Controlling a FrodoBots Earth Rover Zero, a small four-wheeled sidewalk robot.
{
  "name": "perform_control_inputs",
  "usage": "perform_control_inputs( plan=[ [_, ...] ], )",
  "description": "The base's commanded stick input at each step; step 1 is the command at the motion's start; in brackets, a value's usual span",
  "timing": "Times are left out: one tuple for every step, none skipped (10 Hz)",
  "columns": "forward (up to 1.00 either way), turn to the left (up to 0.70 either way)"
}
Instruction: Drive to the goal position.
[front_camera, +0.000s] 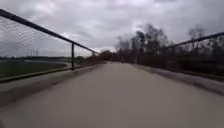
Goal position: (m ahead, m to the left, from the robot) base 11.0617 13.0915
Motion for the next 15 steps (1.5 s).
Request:
perform_control_inputs(
  plan=[
    [1.0,0.0],
    [1.0,0.0],
    [1.0,0.0],
    [1.0,0.0],
    [1.0,0.0],
    [1.0,0.0],
    [1.0,0.0],
    [1.0,0.0],
    [1.0,-0.17],
    [1.0,-0.27],
    [1.0,-0.27],
    [1.0,-0.27],
    [1.0,-0.27],
    [1.0,-0.12],
    [1.0,0.0]
  ],
)
